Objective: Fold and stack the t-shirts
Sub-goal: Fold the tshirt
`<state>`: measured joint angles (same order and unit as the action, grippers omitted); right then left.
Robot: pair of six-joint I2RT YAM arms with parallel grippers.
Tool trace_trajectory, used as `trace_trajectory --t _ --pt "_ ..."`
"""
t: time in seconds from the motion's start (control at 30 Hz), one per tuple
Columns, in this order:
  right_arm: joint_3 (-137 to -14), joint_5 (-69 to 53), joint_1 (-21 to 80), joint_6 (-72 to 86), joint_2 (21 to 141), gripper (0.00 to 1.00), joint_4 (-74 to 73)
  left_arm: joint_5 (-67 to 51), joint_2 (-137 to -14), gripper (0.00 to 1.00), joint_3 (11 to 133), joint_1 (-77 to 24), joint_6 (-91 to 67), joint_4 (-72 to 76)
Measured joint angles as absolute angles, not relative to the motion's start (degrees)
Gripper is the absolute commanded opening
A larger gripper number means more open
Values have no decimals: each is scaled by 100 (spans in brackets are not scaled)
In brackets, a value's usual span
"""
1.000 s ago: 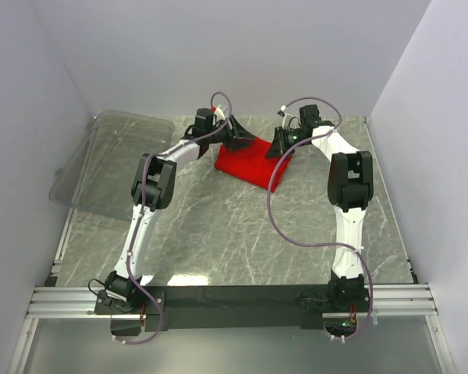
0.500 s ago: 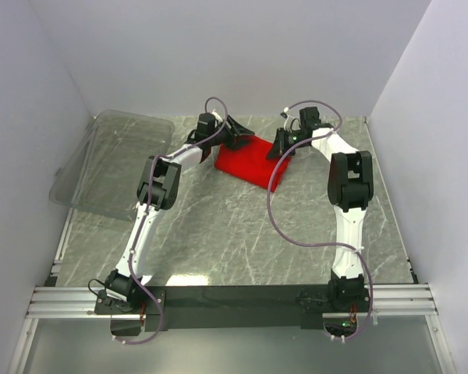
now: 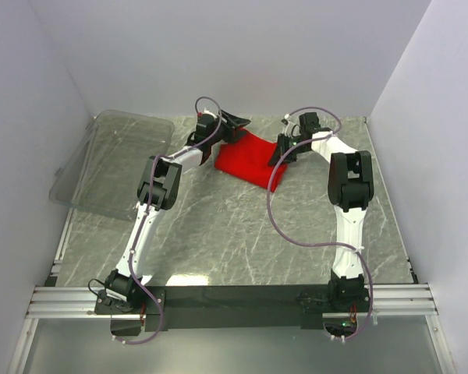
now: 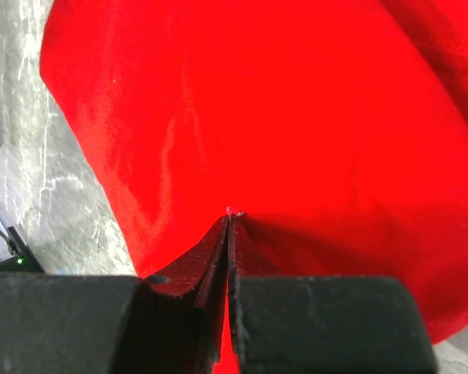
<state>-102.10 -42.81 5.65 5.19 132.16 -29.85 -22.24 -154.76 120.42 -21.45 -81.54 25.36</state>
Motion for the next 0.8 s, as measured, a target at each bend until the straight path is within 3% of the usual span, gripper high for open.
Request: trace_trajectory --t 0.17,0.5,0.8 --pt "-10189 -4230 480 720 13216 1 -2862 -1868 -15476 66 12001 -2141 -8329 2759" --pt "-10193 -3833 165 1747 13216 0 -2311 -1498 -15454 65 12009 -2119 -7902 2023" --pt "-10197 -3422 -174 1758 13205 0 -2248 -1601 -15401 66 11990 -2097 -7708 2043"
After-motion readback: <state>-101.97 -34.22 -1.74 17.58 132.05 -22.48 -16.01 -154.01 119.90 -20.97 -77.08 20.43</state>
